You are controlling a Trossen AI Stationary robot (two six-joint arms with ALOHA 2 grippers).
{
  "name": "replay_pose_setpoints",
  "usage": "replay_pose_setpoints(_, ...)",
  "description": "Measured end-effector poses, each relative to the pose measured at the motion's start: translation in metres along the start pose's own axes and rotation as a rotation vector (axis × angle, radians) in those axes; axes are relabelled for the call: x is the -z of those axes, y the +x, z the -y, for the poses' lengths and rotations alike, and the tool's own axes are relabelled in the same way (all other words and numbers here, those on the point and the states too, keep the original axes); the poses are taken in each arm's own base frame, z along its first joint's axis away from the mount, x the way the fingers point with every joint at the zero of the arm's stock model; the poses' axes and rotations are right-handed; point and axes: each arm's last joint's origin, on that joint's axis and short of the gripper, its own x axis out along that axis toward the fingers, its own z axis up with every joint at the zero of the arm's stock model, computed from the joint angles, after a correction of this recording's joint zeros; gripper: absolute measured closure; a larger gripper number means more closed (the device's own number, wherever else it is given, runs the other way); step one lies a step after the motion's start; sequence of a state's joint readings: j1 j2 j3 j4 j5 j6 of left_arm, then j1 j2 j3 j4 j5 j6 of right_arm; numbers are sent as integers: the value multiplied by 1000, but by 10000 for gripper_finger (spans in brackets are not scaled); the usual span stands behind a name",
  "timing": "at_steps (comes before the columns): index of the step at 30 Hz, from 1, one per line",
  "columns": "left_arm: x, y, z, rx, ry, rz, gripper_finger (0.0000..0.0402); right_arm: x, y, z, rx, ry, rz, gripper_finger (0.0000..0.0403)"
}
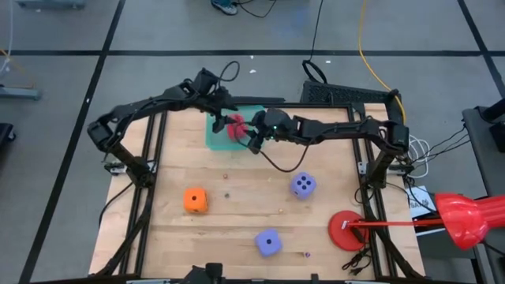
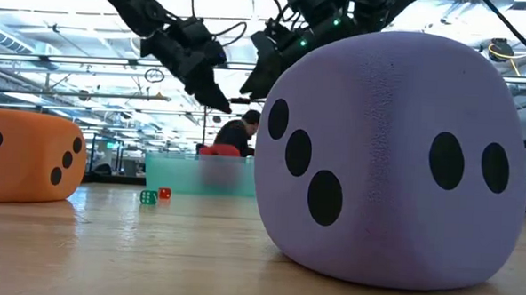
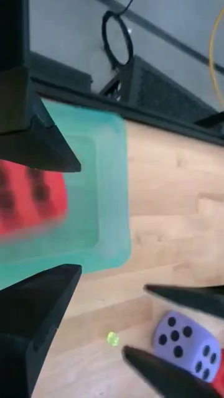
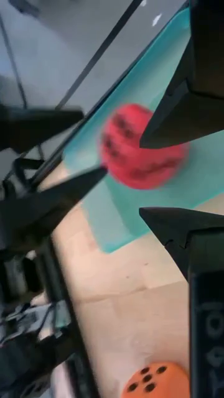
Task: Pick & Place Dice
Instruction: Put the large orange dice into the green bin
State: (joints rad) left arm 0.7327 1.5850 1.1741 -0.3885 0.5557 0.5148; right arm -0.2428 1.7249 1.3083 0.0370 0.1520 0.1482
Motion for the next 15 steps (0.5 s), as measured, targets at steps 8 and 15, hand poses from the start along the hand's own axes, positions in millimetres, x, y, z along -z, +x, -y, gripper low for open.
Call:
replay_pose_setpoints(8,-6,-5,8,13,15,18,135,-6,-13,-10,-28,-25,16,250)
replay_pose_setpoints(15,-13,-21,31,93,17,1,135,-12,-46,-24,-63,-107,-34,250)
